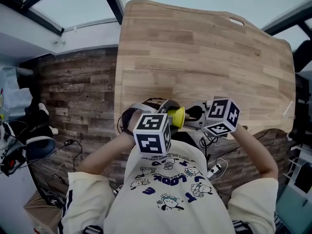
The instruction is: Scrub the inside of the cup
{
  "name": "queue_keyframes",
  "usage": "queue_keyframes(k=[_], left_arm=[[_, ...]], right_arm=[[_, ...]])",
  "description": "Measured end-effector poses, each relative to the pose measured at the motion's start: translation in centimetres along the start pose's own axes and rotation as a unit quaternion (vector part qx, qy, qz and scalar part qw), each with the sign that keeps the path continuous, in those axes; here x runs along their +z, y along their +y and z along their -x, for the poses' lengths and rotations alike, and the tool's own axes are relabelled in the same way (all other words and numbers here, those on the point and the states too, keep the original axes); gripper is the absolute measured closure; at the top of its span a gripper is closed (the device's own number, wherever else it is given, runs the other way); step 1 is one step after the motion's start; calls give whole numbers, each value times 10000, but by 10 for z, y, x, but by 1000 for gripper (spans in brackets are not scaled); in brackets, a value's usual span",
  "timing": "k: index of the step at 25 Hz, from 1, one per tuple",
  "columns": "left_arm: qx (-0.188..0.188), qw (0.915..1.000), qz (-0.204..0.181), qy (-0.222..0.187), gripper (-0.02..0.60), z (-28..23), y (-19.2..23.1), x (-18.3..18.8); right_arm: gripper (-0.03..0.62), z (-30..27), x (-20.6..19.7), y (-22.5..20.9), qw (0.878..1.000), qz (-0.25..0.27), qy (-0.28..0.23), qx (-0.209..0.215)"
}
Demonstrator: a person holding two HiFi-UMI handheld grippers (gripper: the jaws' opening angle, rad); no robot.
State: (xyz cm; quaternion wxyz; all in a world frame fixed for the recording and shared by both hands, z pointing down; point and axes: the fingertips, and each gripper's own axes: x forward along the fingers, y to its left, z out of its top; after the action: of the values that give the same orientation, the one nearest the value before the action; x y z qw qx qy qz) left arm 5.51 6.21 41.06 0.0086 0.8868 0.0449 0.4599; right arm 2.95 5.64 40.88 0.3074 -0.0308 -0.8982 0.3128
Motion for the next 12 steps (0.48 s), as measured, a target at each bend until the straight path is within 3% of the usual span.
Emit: queue_keyframes(k=[3, 7, 12], left_arm=[[-110, 9990, 378, -195, 284, 2, 3, -1], [-326, 9937, 930, -525, 284, 5, 8, 0], [-901, 9756, 1707, -1044, 285, 7, 9, 0]], right_arm=[[514, 0, 4, -3, 9968, 617, 229, -449], [514, 1, 12, -2, 9828, 1517, 517, -916], [514, -1, 10, -2, 9595, 2373, 829, -1275]])
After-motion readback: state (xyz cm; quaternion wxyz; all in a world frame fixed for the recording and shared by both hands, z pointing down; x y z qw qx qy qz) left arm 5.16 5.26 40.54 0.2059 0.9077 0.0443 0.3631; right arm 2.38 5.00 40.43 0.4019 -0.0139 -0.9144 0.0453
